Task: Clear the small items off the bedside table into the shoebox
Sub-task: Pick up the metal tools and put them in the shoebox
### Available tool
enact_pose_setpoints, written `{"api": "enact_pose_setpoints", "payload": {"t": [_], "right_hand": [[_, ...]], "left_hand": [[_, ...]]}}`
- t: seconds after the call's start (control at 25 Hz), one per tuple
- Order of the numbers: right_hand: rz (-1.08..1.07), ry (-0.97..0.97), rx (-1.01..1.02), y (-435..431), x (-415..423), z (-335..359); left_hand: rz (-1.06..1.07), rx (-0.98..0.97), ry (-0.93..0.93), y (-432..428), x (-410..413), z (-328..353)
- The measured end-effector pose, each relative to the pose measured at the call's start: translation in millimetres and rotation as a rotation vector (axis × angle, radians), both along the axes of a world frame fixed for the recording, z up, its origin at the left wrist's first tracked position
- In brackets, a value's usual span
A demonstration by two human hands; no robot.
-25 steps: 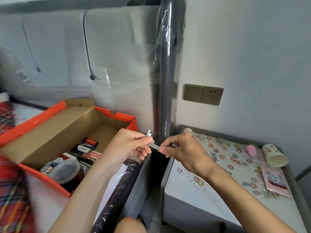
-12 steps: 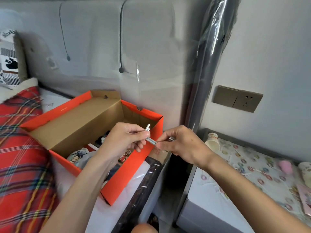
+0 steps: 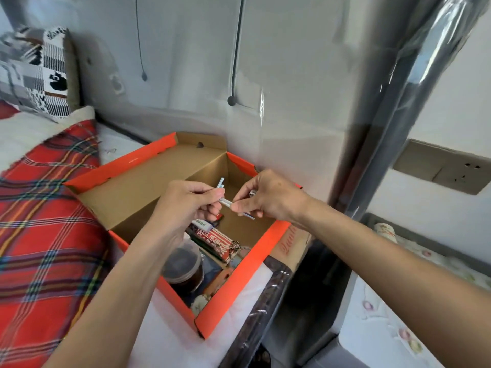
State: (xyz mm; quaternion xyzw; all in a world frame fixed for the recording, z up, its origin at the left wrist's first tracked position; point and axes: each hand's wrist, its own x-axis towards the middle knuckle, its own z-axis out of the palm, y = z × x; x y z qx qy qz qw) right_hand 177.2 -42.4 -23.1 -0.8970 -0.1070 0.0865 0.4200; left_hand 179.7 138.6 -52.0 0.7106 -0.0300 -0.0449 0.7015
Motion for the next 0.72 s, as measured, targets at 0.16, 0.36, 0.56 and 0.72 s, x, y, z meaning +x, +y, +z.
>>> {"api": "enact_pose_setpoints", "payload": {"t": [0.16, 0.36, 0.56, 0.72], "right_hand": [[0.091, 0.005, -0.152, 25.4, 43.2, -8.9], [0.011, 0.064, -0.205, 33.7, 101.7, -47.3], [-0.030, 0.235, -0.389, 38.0, 143.1, -96.5], [-0.060, 0.231, -0.472, 51.9, 160.4, -115.7]], "left_hand": [[0.061, 0.005, 0.015, 17.1, 28.4, -12.0], [0.260, 0.495, -0.131, 51.0, 52.9, -43.5], [0.470, 1.055, -0.381, 79.4, 37.7, -75.7], [0.449, 1.005, -0.361, 78.9, 43.3, -78.1]]}}
